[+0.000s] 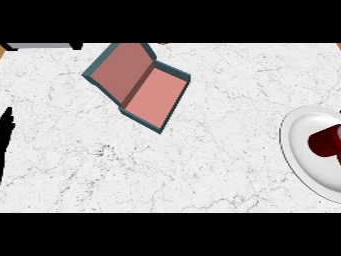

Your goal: Pick the can from the plate and place it in the cardboard box

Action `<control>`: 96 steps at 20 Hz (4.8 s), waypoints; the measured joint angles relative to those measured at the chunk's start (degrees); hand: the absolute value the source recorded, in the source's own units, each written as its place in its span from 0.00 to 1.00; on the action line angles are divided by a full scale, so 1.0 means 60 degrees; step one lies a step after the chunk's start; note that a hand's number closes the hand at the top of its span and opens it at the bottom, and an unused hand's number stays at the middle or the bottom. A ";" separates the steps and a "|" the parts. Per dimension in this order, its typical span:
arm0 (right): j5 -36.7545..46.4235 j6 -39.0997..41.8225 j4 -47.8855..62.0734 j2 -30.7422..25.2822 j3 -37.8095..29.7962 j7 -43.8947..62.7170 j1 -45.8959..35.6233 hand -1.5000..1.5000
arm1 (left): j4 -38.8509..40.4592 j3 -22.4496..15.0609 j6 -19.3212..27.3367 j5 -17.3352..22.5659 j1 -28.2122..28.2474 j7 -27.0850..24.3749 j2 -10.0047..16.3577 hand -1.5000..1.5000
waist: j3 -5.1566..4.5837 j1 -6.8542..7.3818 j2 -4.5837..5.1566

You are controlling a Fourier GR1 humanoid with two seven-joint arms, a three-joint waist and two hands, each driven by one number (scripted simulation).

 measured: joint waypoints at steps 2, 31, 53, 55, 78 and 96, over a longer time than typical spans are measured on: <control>-0.0003 0.0256 0.0708 -0.0278 -0.0222 -0.0717 -0.0016 0.00 | 0.0025 -0.0096 0.0001 -0.0136 -0.0149 0.0153 0.0019 0.50 | 0.0002 0.0080 0.0007; 0.7326 -0.1627 0.4910 -0.1650 0.3597 -0.2663 -0.4285 0.00 | 0.0495 0.0073 -0.0526 -0.0969 -0.1070 0.0780 -0.0375 0.50 | -0.0076 0.0369 -0.0067; 0.7701 -0.1670 0.4314 -0.1228 0.3692 -0.3073 -0.4123 0.00 | 0.0526 0.0902 -0.1020 -0.1564 -0.0803 0.0752 -0.0779 0.50 | -0.0100 0.0135 -0.0143; 0.7638 -0.1533 0.3664 -0.1411 0.3717 -0.2848 -0.3840 0.00 | 0.0538 0.0930 -0.0996 -0.1653 -0.0807 0.0742 -0.0879 0.50 | -0.0100 0.0094 -0.0151; 0.9148 -0.3097 0.3988 0.0687 0.2459 -0.0990 -0.4272 1.00 | 0.0472 0.1575 -0.1568 -0.2411 -0.0954 0.0878 -0.1427 0.50 | -0.0113 0.0225 -0.0131; 0.9608 -0.4744 0.2872 0.3148 0.1385 0.2862 -0.7119 1.00 | 0.0234 0.1804 -0.1734 -0.2605 -0.0757 0.0960 -0.1597 0.50 | -0.0088 0.0161 -0.0148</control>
